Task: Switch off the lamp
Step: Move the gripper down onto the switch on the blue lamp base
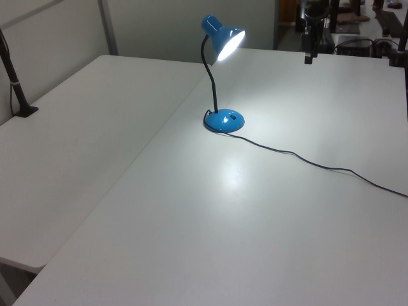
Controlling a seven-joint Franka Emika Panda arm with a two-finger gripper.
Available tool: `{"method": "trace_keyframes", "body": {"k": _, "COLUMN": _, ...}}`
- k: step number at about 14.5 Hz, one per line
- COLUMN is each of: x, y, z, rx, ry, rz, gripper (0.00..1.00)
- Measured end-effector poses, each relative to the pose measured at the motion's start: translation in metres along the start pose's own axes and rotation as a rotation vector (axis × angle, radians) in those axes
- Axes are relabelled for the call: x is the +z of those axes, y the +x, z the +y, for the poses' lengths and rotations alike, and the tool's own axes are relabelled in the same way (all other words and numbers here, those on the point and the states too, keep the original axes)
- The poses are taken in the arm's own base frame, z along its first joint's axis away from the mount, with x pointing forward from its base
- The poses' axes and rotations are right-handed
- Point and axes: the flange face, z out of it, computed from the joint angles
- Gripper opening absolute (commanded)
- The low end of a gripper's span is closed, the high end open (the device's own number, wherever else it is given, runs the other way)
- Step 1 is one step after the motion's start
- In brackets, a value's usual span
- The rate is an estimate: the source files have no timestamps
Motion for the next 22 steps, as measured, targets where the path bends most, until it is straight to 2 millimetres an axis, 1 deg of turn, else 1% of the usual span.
{"method": "trace_keyframes", "body": {"k": 2, "x": 0.005, "y": 0.008, "z": 0.000, "rx": -0.005, "ry": -0.004, "rz": 0.030, "gripper": 0.00}}
{"method": "trace_keyframes", "body": {"k": 4, "x": 0.018, "y": 0.022, "z": -0.001, "rx": -0.007, "ry": -0.011, "rz": 0.069, "gripper": 0.00}}
{"method": "trace_keyframes", "body": {"k": 8, "x": 0.058, "y": 0.057, "z": -0.003, "rx": -0.012, "ry": -0.028, "rz": 0.151, "gripper": 0.00}}
{"method": "trace_keyframes", "body": {"k": 10, "x": 0.078, "y": 0.073, "z": -0.007, "rx": -0.020, "ry": -0.036, "rz": 0.194, "gripper": 0.00}}
{"method": "trace_keyframes", "body": {"k": 11, "x": 0.085, "y": 0.079, "z": -0.009, "rx": -0.023, "ry": -0.035, "rz": 0.210, "gripper": 0.00}}
{"method": "trace_keyframes", "body": {"k": 13, "x": 0.110, "y": 0.095, "z": -0.022, "rx": -0.033, "ry": -0.024, "rz": 0.255, "gripper": 0.00}}
{"method": "trace_keyframes", "body": {"k": 15, "x": 0.140, "y": 0.113, "z": -0.036, "rx": -0.049, "ry": -0.027, "rz": 0.304, "gripper": 0.00}}
{"method": "trace_keyframes", "body": {"k": 18, "x": 0.186, "y": 0.134, "z": -0.053, "rx": -0.056, "ry": -0.034, "rz": 0.304, "gripper": 0.00}}
{"method": "trace_keyframes", "body": {"k": 20, "x": 0.198, "y": 0.143, "z": -0.056, "rx": -0.060, "ry": -0.037, "rz": 0.299, "gripper": 0.00}}
{"method": "trace_keyframes", "body": {"k": 22, "x": 0.203, "y": 0.151, "z": -0.057, "rx": -0.059, "ry": -0.040, "rz": 0.303, "gripper": 0.00}}
